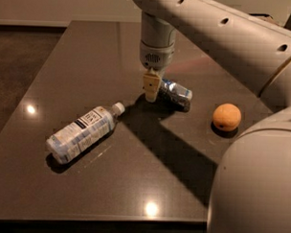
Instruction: Knock redbull can over
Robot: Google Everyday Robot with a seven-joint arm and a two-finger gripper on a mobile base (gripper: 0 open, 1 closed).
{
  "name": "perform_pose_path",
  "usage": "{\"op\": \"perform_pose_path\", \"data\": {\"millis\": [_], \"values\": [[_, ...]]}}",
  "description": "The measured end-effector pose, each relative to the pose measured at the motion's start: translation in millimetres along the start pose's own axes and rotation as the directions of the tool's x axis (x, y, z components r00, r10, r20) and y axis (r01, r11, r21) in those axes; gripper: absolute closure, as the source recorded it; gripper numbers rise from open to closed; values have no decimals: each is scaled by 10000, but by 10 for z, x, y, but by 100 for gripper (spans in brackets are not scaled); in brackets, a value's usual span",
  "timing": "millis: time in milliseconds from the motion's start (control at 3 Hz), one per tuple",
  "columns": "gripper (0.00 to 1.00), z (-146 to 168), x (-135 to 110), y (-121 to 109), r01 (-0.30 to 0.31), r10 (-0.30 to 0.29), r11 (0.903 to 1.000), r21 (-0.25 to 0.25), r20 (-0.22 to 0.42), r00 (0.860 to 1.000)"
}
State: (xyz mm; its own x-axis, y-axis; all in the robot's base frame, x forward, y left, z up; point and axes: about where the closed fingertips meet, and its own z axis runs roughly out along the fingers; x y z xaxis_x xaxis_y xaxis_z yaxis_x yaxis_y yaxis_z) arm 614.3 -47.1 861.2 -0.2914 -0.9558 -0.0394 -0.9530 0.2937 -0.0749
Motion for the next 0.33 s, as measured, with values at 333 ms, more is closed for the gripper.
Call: {"op": "perform_pose_path", "data": {"millis": [333], "values": [[0, 14, -25, -20, 3, -4, 10000, 67, 84, 10000]]}}
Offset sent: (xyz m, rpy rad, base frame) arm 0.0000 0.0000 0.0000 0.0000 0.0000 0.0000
